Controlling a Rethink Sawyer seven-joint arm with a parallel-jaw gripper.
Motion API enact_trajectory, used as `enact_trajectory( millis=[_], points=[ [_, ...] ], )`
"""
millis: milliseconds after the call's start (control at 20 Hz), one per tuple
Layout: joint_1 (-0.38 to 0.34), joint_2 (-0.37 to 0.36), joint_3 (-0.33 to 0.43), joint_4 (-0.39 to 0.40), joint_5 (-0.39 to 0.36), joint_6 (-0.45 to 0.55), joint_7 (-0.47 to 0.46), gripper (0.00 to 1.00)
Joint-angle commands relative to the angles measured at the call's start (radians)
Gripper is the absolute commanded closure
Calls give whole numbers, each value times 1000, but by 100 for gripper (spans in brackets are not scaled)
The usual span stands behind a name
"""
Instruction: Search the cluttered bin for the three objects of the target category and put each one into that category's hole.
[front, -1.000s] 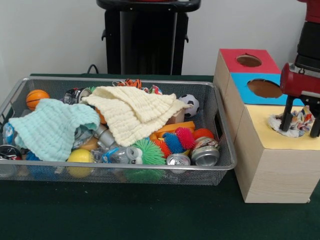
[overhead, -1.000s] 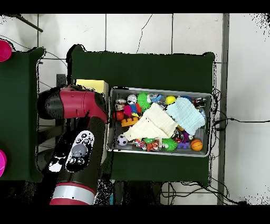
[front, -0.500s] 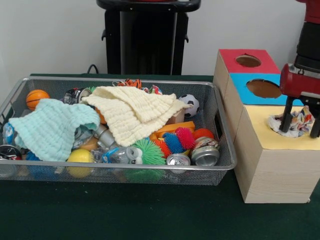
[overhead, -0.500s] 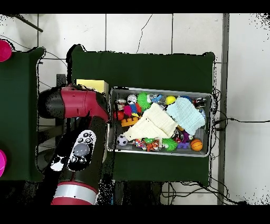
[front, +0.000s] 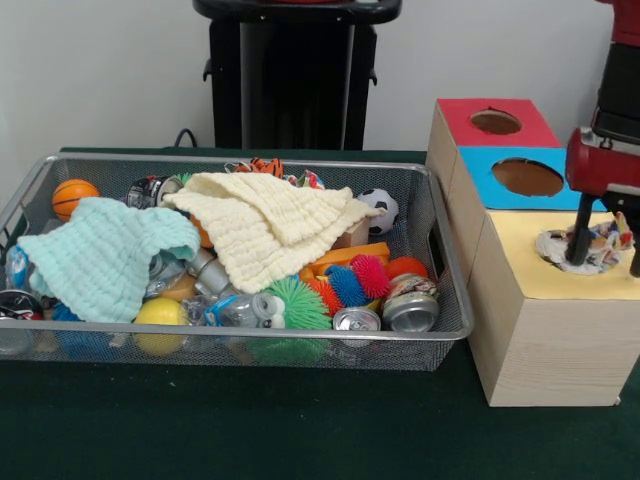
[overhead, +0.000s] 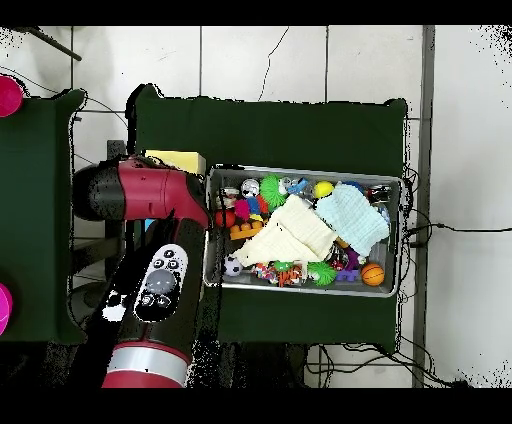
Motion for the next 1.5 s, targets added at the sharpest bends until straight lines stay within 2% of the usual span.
enact_trajectory(
  millis=[50, 300, 700, 750, 900, 950, 1050, 1500],
  points=[
    [-11, -20, 155, 72, 64, 122, 177, 0],
    [-8, -36, 152, 63, 79, 150, 184, 0],
    [-13, -66, 155, 122, 71, 115, 153, 0],
    [-13, -69, 155, 127, 66, 114, 151, 100],
    [-9, -82, 152, 152, 42, 6, 136, 100],
    [-18, -87, 155, 155, 38, 20, 123, 100],
    [-24, -79, 142, 128, 44, 128, 132, 100],
    [-67, -76, 159, 142, 35, 73, 103, 100]
  ],
)
